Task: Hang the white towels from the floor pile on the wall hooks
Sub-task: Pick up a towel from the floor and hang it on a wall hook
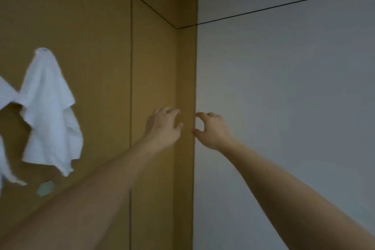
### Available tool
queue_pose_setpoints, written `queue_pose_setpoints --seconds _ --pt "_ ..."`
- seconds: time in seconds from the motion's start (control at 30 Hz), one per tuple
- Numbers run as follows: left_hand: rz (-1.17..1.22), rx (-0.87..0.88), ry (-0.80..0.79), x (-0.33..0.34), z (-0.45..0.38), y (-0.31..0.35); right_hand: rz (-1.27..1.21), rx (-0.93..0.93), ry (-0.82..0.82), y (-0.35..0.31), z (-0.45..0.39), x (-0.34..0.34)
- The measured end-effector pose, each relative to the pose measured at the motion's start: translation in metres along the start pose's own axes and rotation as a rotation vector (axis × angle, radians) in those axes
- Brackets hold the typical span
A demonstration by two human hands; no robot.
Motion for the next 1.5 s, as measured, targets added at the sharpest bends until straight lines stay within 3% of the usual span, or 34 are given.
queue_pose_setpoints --seconds 0.33,0.6,0.87,1.1,1.27,1.5 --pt "0.344 0.326 -0.261 0.123 0.099 0.388 0.261 0.472 -0.015 0.292 0.272 -0.173" --pt "0.601 0.581 -0.502 0.151 0.24 0.684 0.394 0.908 -0.005 0.442 0.538 -0.321" --pt "0.768 0.951 -0.726 0.154 0.416 0.929 0.472 1.351 0.05 0.512 0.789 -0.422" --pt "0.874 1.218 -0.894 0.16 0.574 1.102 0.479 1.701 0.127 0.567 0.982 -0.472" --pt "0.865 1.419 -1.057 0.181 0.677 1.204 0.38 1.949 0.184 0.604 1.106 -0.487" --pt "0.746 1.643 -1.212 0.213 0.793 1.298 0.203 2.265 0.289 0.616 1.249 -0.472"
Point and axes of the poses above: each hand's wrist, its own z-axis away from the middle knuckle, its own x-axis out of the palm, y = z × x, the point moved 9 cm from there along -z, towards the middle knuckle, and after that the axes turned 1 degree about -z, right-handed, at the moved point
